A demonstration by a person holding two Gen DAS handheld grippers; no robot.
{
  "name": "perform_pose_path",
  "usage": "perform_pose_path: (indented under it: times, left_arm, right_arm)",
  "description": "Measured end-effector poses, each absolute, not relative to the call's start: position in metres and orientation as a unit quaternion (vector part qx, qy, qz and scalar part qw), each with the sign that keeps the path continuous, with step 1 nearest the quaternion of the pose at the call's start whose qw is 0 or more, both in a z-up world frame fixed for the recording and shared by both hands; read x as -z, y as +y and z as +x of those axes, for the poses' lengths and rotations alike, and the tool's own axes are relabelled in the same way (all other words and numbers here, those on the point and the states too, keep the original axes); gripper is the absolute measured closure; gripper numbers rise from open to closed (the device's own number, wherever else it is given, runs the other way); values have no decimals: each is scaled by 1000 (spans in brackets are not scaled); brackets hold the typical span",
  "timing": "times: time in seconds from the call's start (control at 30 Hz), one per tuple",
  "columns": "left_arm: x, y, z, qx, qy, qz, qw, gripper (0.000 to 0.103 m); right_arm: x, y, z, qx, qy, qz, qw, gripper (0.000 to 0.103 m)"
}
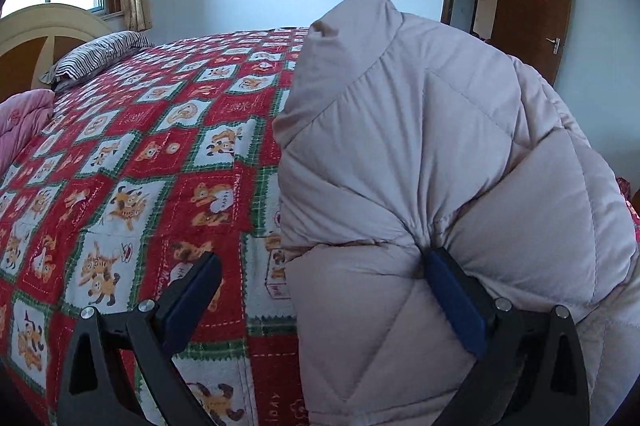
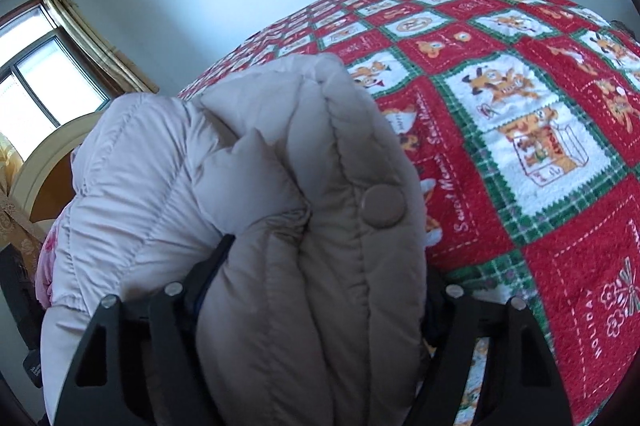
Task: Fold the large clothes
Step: 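Fold the jacket over with both grippers and lay it down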
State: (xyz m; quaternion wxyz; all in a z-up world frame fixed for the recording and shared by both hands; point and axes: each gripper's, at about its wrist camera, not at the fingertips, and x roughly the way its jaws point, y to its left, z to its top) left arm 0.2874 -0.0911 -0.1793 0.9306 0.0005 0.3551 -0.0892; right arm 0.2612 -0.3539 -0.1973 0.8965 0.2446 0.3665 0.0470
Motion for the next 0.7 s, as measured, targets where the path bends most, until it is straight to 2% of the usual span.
perform_pose_path:
  times: [0.33, 0.4, 0.47, 0.7]
  left_arm:
    - [179, -96, 288, 113, 347, 5, 931, 9]
    - [178, -99, 287, 127, 344, 8, 930, 17]
    - [177, -103, 283, 130, 340, 14, 931, 19]
    - [177, -103, 286, 138, 344, 5, 929, 20]
  right_arm:
    - [201, -357, 260, -63, 359, 252, 896, 29]
    - [201, -356, 261, -64, 360, 252, 896, 30]
    - [201, -356, 261, -66, 360, 252, 896, 30]
    - [201, -355, 261, -67, 358, 250, 897, 30]
